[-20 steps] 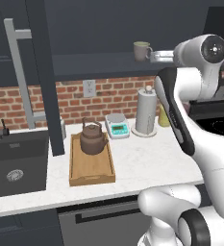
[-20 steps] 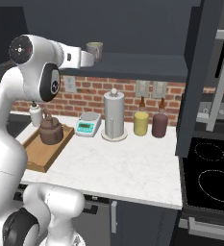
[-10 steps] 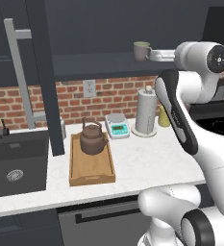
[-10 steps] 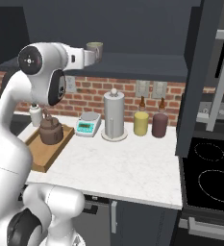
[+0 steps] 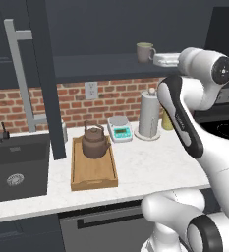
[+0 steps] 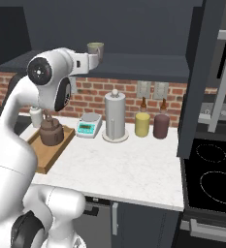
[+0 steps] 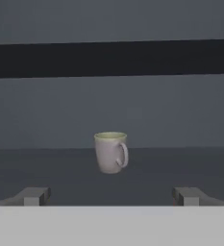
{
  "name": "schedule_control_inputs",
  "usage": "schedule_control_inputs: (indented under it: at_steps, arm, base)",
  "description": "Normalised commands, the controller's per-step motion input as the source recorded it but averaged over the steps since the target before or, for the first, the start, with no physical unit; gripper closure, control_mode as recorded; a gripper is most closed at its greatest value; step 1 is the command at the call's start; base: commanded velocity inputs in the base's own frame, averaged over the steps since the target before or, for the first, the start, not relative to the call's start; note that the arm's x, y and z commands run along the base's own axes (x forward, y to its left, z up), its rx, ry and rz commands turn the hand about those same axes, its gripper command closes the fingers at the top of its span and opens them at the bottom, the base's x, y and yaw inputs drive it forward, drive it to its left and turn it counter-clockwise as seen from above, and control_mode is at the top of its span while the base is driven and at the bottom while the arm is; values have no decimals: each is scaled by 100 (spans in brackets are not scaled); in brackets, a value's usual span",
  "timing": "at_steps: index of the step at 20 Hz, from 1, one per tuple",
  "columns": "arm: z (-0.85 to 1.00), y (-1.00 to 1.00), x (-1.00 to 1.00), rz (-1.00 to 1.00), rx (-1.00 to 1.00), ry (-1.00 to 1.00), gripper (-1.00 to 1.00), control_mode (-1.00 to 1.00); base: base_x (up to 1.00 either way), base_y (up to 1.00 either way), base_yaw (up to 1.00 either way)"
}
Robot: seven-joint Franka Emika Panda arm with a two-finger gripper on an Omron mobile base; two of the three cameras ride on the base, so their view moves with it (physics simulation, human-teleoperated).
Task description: Pick the kettle from the counter and place it on the tray. Then pick the mug from the cabinet and place it on the tray. Then close the cabinet doors.
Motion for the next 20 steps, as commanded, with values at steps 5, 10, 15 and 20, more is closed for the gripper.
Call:
schedule_control_inputs:
  at_steps: [5,10,15,20]
  arm:
    - [0,0,14,0,0,3,-100,-100]
    - [0,0,31,0,0,4,-100,-100]
    - [0,-1,34,0,0,2,-100,-100]
    - [0,-1,34,0,0,0,-100,-100]
  base:
    - [0,0,0]
    - [0,0,0]
    - [0,0,0]
    - [0,0,0]
